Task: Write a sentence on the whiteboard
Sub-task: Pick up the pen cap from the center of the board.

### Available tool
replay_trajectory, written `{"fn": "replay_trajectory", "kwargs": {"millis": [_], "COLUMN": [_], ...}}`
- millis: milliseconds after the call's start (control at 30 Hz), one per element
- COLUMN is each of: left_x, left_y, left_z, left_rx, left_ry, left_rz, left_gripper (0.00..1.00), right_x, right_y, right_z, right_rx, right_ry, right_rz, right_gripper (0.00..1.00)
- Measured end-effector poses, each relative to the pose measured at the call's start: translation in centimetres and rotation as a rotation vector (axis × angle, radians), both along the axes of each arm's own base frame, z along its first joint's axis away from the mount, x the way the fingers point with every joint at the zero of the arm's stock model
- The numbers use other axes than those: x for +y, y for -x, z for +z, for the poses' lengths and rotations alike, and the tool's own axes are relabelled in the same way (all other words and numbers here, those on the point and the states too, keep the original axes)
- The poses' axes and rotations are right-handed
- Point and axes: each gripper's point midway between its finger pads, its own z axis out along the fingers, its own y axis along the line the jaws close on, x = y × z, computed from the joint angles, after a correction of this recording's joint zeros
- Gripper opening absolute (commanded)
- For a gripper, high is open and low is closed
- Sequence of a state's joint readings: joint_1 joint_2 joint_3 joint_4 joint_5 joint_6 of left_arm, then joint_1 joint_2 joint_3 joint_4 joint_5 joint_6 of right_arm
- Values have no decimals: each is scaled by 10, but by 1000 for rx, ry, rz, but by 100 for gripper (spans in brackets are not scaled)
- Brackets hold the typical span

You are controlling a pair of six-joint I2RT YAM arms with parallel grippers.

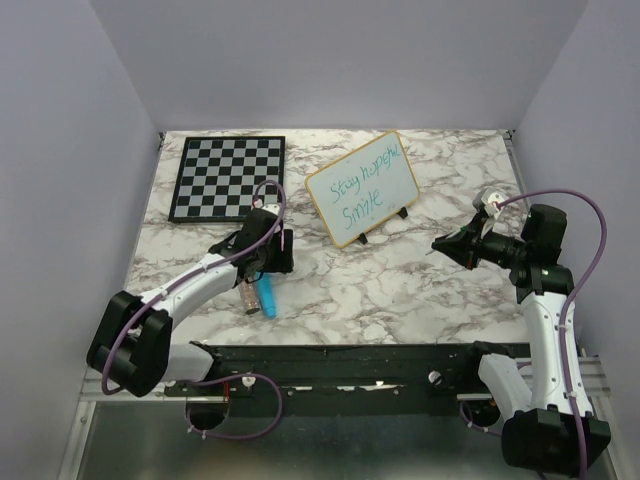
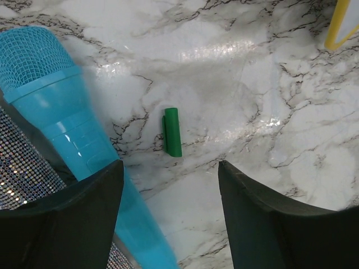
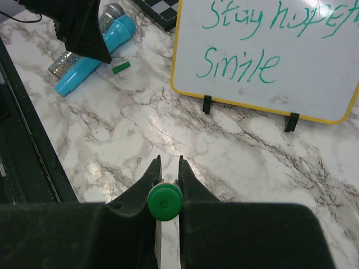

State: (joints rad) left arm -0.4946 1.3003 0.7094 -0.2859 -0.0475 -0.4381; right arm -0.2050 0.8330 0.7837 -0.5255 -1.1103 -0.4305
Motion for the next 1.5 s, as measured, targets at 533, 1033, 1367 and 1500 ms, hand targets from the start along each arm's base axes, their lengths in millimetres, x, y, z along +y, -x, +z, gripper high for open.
{"fn": "replay_trajectory", "kwargs": {"millis": [533,1033,1367,1500], "left_x": [-14,-20,-21,-25], "left_y": [-9,-5,-14,-19], "left_z": [-5,-37,-43,-44], "left_rx": [41,148,167,165], "left_ry": [-29,-124,-175,-196], "left_rz": [-35,-82,-76,-82], "left_gripper": [40,32,29,21], "right_x": [0,0,0,1], "right_y": [0,0,1,2], "right_z": [0,0,0,-1], "right_rx": [0,-5,-2,1], "right_ry": [-1,2,2,1], "right_rz": [2,4,4,4], "right_gripper": [1,0,0,1]}}
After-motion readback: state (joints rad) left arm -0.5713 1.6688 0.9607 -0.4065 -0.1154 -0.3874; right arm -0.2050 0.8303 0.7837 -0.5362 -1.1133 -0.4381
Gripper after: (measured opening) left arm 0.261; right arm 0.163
